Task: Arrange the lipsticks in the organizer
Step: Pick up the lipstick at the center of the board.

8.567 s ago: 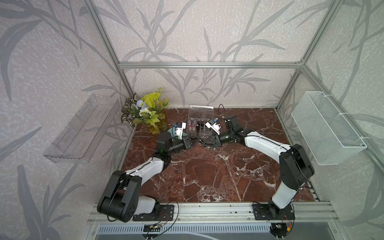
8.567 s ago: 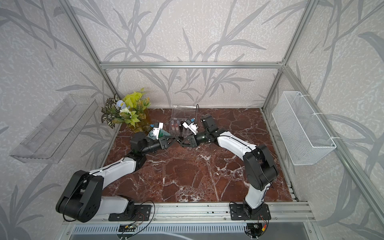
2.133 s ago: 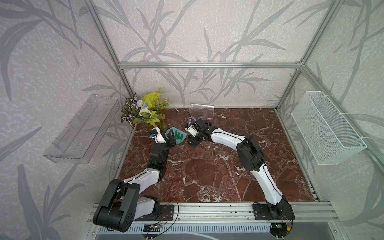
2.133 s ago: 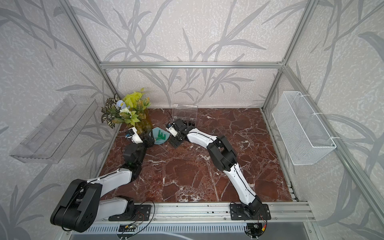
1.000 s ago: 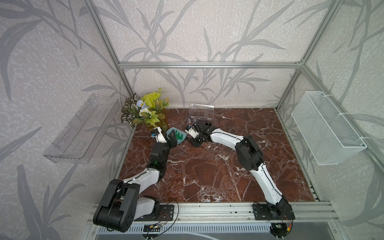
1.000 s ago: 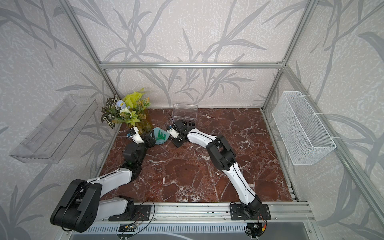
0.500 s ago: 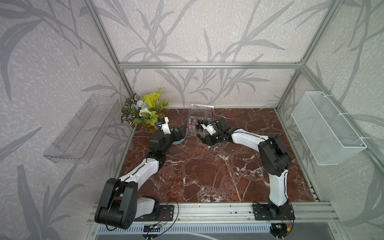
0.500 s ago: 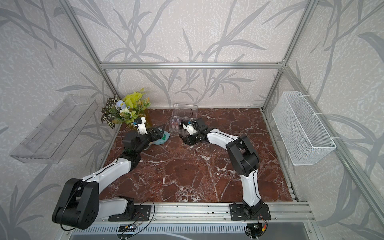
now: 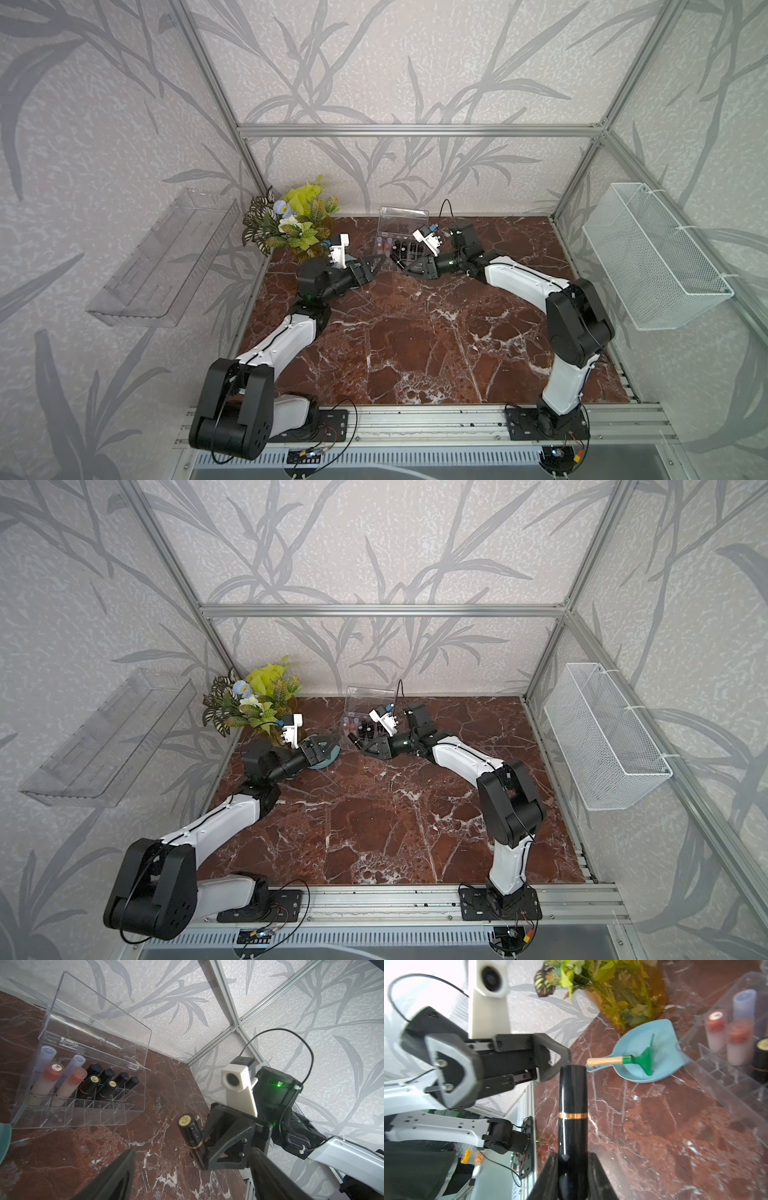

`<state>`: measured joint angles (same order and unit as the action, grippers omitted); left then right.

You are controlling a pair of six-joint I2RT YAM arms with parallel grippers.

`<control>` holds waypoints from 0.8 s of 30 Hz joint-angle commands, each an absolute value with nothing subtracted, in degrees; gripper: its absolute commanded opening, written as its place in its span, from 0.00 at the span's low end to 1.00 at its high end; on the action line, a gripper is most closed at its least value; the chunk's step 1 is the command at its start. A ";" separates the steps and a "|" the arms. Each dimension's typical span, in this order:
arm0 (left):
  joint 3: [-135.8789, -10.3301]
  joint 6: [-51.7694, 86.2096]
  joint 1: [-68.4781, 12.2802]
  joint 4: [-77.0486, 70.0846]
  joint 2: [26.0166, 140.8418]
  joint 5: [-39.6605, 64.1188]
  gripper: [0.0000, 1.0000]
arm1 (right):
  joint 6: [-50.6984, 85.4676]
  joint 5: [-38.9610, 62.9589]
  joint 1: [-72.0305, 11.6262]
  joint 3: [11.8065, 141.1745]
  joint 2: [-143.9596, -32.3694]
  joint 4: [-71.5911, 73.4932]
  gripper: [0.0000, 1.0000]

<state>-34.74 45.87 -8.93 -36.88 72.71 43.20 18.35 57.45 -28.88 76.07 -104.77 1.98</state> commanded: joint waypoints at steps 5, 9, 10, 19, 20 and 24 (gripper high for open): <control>-36.43 47.00 -8.73 -38.07 73.33 46.39 0.85 | 26.02 67.79 -29.07 74.51 -102.63 12.67 0.22; -36.98 49.53 -8.83 -40.85 73.65 48.52 0.76 | 27.96 70.75 -29.38 74.73 -103.33 14.64 0.21; -36.96 50.56 -8.82 -42.00 73.65 49.36 0.75 | 28.02 71.28 -29.54 74.92 -103.56 14.55 0.21; -36.77 53.12 -9.45 -43.38 70.94 51.68 0.70 | 21.99 71.20 -30.54 77.34 -103.68 5.75 0.21; -36.99 53.07 -9.42 -43.03 70.61 51.64 0.70 | 21.80 71.17 -30.51 77.43 -103.67 5.45 0.21; -38.31 51.63 -9.48 -40.42 69.99 51.62 0.69 | 20.79 71.20 -30.74 77.94 -103.71 3.82 0.21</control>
